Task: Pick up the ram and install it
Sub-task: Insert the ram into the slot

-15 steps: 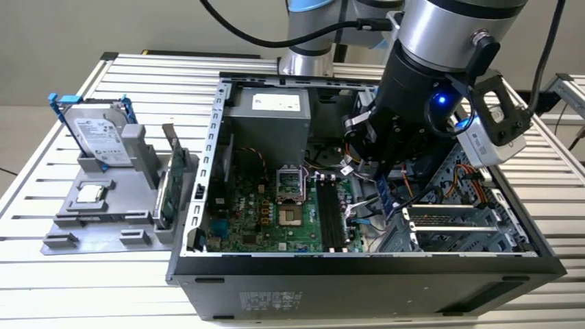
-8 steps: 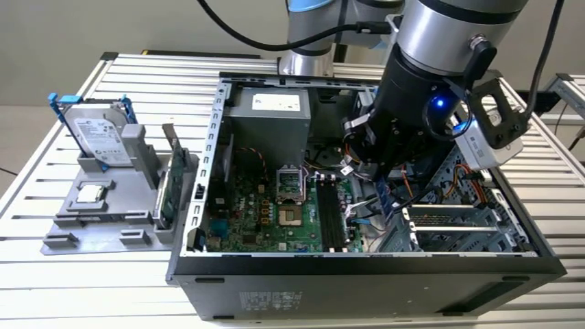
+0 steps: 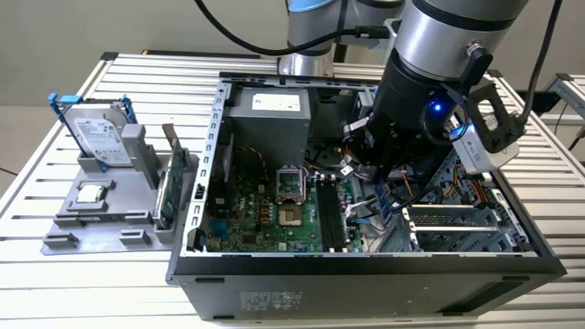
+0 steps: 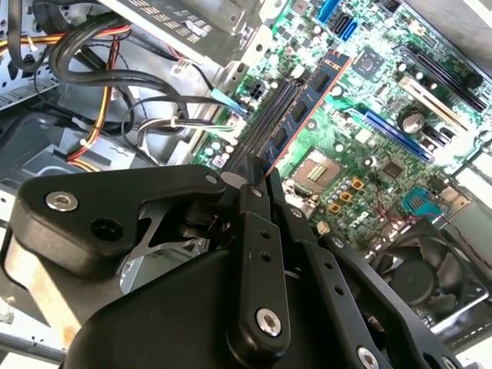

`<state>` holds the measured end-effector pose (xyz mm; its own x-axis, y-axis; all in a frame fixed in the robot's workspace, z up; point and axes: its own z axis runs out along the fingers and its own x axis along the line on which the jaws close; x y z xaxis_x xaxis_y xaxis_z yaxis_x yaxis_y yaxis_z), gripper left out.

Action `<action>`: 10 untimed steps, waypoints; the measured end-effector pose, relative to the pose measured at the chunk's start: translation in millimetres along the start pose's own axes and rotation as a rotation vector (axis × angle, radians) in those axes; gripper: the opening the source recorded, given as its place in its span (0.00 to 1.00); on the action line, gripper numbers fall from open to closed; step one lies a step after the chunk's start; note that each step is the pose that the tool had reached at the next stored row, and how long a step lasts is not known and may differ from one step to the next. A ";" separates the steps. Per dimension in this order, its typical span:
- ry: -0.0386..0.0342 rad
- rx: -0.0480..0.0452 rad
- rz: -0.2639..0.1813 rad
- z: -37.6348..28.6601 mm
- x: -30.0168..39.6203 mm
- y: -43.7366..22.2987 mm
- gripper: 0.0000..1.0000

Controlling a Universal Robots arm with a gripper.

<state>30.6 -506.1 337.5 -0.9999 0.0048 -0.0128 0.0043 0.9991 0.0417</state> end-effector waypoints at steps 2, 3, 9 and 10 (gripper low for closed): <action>0.0000 0.0002 0.000 2.9 0.0 -0.1 0.00; 0.0000 0.0002 0.000 3.8 0.1 -0.1 0.00; -0.0003 0.0002 0.000 7.9 0.7 -0.2 0.00; -0.0003 0.0003 0.000 8.5 0.7 -0.2 0.00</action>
<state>30.0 -506.0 329.0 -0.9999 0.0048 -0.0131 0.0042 0.9991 0.0414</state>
